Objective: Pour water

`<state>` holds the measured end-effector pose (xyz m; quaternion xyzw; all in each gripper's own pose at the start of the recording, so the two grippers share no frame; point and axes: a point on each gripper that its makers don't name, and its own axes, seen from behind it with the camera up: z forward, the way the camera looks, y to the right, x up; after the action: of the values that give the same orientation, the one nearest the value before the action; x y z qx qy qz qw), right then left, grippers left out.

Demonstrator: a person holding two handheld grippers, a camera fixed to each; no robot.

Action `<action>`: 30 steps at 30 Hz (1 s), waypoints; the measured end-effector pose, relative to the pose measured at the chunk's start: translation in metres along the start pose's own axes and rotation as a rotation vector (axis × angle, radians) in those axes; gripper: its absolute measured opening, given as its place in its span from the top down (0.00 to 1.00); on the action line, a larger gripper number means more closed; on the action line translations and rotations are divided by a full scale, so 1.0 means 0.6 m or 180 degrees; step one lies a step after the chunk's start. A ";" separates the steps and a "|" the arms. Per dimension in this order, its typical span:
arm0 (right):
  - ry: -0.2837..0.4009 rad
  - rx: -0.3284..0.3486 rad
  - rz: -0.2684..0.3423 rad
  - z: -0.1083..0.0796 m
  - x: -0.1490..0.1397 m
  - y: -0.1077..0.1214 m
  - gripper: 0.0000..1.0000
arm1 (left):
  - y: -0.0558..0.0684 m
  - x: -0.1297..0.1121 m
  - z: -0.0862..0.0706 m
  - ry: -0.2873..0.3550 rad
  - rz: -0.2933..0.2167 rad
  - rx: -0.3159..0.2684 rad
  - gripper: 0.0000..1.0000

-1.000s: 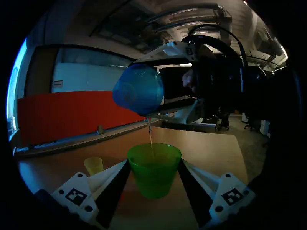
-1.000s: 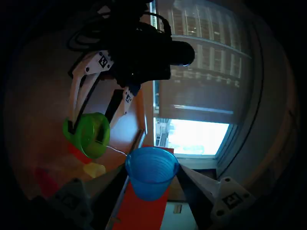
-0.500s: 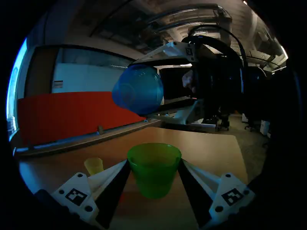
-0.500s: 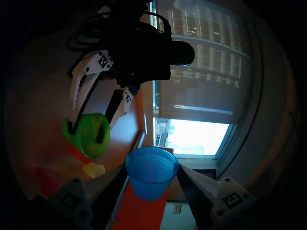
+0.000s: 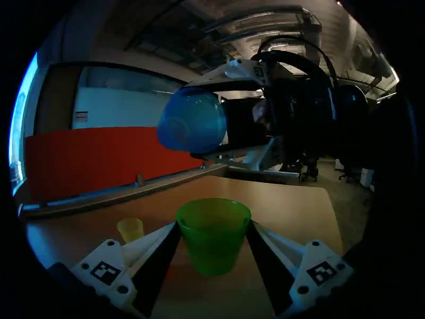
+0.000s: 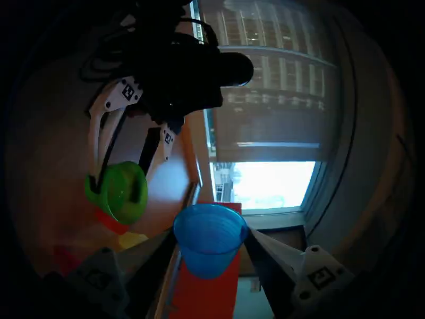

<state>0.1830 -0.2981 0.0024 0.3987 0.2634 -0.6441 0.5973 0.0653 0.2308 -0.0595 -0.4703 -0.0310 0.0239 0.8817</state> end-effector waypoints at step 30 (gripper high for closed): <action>0.0037 -0.0070 0.1669 -0.005 -0.034 -0.004 0.09 | 0.000 0.004 -0.003 -0.0033 0.0026 0.0006 0.15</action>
<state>0.1804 -0.2837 0.0175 0.4505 0.1615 -0.4621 0.7466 0.0676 0.2297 -0.0606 -0.4695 -0.0335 0.0300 0.8818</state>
